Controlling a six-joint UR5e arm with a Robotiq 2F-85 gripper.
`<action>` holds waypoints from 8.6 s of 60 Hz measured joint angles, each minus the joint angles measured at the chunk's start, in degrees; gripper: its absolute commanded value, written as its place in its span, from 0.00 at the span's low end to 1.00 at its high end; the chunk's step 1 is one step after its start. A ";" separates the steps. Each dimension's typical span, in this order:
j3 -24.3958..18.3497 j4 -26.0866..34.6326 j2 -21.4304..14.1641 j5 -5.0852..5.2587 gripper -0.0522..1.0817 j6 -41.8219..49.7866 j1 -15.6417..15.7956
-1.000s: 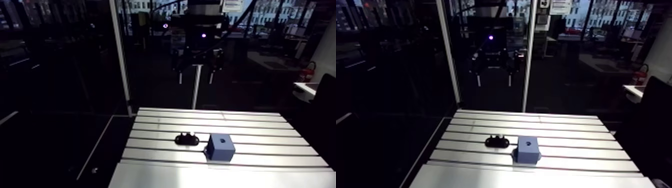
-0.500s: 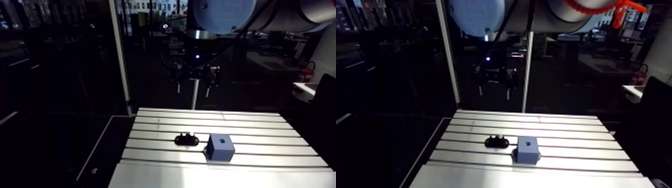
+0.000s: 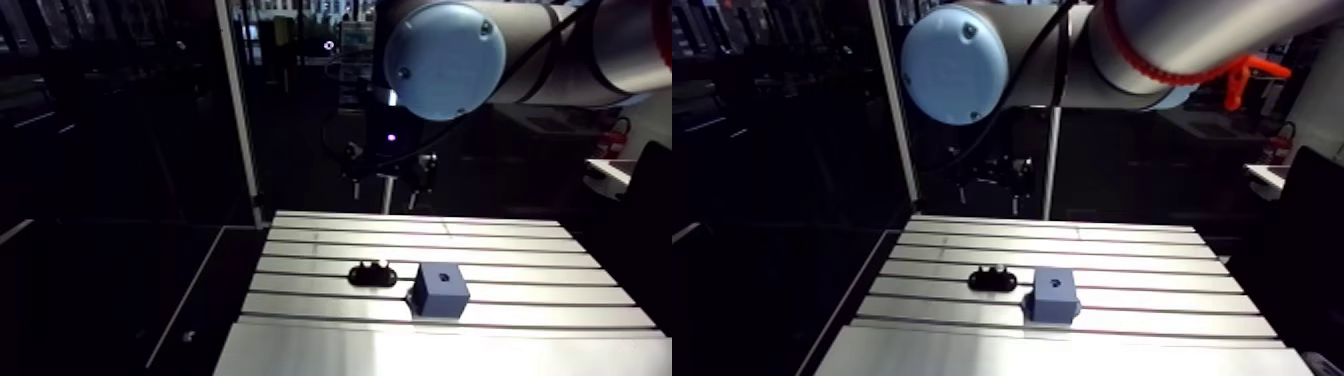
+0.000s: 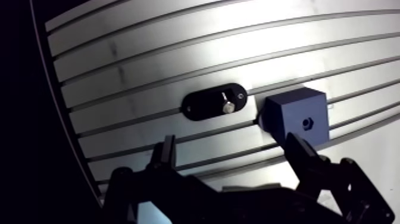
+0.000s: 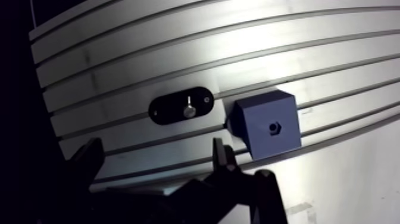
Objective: Pick up the M10 bolt and insert it into the hex recess until seated.
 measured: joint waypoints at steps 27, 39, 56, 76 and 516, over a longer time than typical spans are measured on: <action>3.68 -6.39 2.48 -0.22 0.06 -0.19 -0.09; 4.67 -7.78 3.44 -0.21 0.07 -0.28 -0.12; 5.99 -10.39 4.38 -0.18 0.08 -0.58 -0.23; 7.82 -14.28 5.61 -0.04 0.07 -2.86 -1.34; 10.93 -20.34 10.98 2.61 0.71 -6.35 -2.72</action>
